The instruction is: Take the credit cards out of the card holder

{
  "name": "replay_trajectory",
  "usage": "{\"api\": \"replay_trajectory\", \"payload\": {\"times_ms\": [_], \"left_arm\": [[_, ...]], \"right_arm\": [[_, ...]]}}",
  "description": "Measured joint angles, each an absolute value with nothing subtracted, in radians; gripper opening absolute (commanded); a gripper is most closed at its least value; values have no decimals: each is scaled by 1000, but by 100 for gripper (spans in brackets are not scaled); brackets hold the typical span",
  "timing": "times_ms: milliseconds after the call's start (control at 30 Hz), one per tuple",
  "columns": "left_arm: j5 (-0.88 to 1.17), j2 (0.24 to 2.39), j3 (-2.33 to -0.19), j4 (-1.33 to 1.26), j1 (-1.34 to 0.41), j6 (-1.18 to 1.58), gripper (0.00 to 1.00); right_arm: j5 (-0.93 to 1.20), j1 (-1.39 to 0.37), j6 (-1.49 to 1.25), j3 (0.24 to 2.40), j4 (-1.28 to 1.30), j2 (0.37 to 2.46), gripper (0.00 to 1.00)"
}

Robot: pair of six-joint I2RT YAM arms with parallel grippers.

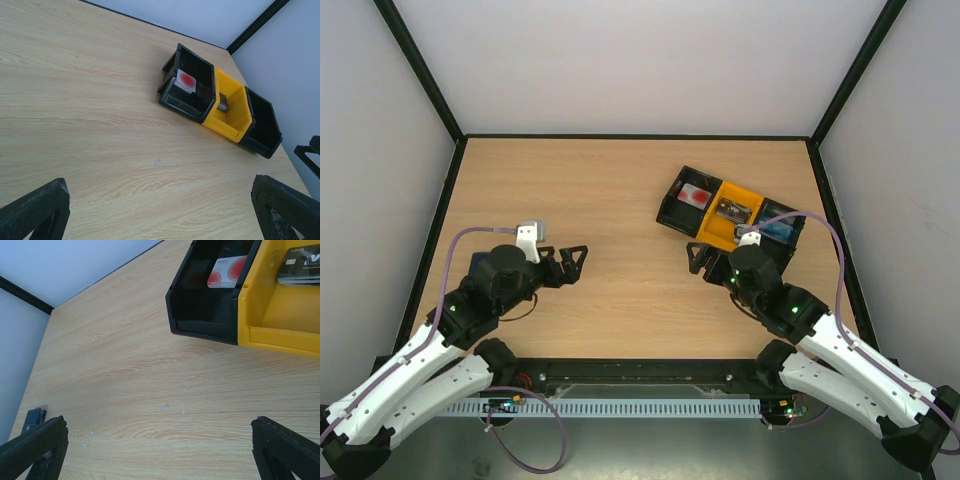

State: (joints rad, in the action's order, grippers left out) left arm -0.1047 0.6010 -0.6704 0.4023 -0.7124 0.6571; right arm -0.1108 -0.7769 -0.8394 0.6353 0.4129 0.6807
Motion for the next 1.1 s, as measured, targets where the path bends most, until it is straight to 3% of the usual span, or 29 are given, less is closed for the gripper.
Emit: {"api": "replay_trajectory", "payload": {"times_ms": [300,633,1100], "left_arm": [[-138,617,-666,368,-712,701,100],[-376,769,-661,387,-669,881,99],[-383,914,-593,389,80,1140,95]], "right_arm": [[-115,-777,-843,631,411,681,98],[-105,-777,-846,611,405,666,98],[-60,-776,-846,591,381,646,98]]}}
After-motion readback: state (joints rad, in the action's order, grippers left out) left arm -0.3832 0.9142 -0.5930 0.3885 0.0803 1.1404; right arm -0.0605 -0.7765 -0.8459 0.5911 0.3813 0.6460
